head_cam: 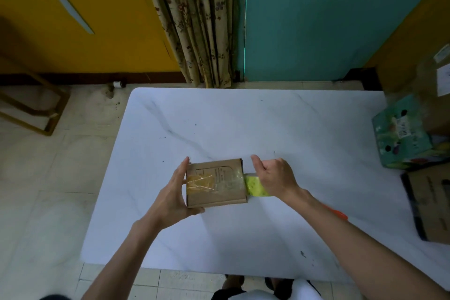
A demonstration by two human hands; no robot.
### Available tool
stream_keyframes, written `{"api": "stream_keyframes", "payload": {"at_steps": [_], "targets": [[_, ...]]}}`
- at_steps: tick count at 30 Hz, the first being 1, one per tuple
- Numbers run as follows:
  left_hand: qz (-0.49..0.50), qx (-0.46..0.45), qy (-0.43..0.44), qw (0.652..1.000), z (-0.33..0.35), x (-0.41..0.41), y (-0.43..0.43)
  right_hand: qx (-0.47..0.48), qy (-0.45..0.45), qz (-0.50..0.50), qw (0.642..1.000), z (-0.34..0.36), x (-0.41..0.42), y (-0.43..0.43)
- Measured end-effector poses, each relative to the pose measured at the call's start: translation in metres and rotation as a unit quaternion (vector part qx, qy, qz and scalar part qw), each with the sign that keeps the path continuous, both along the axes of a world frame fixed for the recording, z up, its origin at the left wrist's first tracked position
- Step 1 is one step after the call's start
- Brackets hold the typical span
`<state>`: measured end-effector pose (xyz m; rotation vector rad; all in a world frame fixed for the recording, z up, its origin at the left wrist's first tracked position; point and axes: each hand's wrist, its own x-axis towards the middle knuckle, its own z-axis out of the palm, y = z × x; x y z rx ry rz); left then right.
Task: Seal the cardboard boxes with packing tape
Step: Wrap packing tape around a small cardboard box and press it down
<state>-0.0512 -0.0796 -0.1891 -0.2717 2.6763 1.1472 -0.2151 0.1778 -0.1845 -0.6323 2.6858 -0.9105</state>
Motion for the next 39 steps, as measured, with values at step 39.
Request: {"api": "stream_keyframes", "payload": {"at_steps": [39], "targets": [[-0.019, -0.250, 0.084, 0.964, 0.011, -0.080, 0.101, -0.037, -0.138, -0.124, 0.982, -0.057, 0.029, 0.062]]}}
